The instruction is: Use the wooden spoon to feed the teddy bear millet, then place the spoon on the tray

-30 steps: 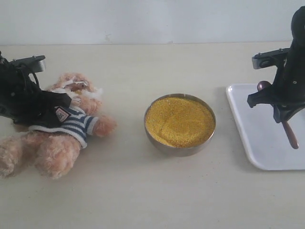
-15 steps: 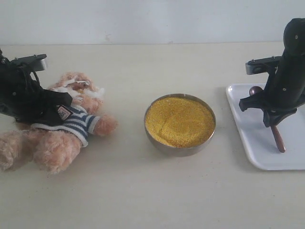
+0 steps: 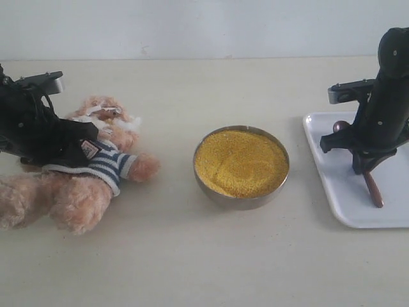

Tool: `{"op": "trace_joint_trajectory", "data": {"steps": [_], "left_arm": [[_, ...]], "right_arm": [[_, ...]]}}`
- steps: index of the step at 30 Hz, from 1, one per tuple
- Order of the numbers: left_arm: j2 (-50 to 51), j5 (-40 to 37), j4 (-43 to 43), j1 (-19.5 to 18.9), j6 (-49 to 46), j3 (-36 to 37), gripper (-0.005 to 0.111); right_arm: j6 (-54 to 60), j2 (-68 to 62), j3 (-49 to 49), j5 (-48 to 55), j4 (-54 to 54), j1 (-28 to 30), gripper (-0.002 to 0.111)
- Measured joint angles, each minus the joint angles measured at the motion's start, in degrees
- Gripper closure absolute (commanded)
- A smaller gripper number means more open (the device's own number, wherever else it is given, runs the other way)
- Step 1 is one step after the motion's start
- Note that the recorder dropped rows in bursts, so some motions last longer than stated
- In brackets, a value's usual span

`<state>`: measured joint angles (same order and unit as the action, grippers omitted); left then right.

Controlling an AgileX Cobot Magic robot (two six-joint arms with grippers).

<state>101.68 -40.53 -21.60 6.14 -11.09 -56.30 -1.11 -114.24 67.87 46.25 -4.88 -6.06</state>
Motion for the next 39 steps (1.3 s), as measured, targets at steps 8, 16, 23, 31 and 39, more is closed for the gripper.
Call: {"op": "trace_joint_trajectory", "data": {"steps": [8, 16, 23, 31, 39], "left_arm": [[0.0, 0.6, -0.2, 0.0, -0.1, 0.0, 0.054], [0.1, 2.2, -0.9, 0.0, -0.1, 0.0, 0.045], [0.1, 2.5, -1.1, 0.0, -0.1, 0.0, 0.045], [0.1, 2.5, -1.1, 0.0, -0.1, 0.0, 0.045], [0.1, 2.6, -1.1, 0.0, -0.1, 0.0, 0.045]], "right_arm": [[0.1, -1.1, 0.7, 1.0, 0.3, 0.0, 0.104], [0.1, -1.1, 0.7, 1.0, 0.3, 0.0, 0.104], [0.6, -1.1, 0.7, 1.0, 0.3, 0.0, 0.104], [1.1, -1.1, 0.8, 1.0, 0.2, 0.0, 0.104], [1.8, -1.2, 0.8, 1.2, -0.9, 0.1, 0.057]]}}
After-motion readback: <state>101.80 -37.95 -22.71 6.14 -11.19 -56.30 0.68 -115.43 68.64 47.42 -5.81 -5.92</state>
